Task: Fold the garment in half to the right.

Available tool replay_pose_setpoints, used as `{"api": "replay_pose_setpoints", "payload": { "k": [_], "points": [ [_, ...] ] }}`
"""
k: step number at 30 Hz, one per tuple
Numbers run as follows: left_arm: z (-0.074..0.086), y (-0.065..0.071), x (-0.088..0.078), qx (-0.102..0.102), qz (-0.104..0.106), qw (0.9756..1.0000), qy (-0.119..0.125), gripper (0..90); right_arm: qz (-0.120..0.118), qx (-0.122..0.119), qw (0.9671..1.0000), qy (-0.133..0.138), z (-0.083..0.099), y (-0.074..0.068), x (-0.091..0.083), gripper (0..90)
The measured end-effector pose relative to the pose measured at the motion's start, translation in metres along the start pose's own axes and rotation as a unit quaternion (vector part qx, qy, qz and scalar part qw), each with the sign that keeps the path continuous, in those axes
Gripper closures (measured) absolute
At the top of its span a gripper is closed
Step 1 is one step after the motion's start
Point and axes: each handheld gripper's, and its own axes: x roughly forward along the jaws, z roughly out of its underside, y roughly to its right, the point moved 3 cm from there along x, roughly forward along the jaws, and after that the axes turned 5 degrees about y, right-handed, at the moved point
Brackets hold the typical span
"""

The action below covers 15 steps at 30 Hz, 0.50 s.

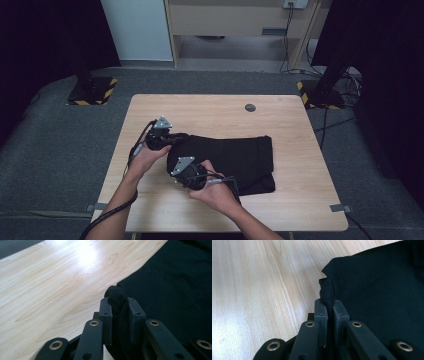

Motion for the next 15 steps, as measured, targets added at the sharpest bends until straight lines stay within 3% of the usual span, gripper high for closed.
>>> {"api": "replay_pose_setpoints", "payload": {
  "k": [15],
  "points": [
    [0.0057,-0.0044,-0.0070,-0.003,-0.001,1.0000,0.006,76.8,-0.001,0.000,0.9999,-0.010,-0.0076,-0.0037,0.0046,84.6]
  ]
}}
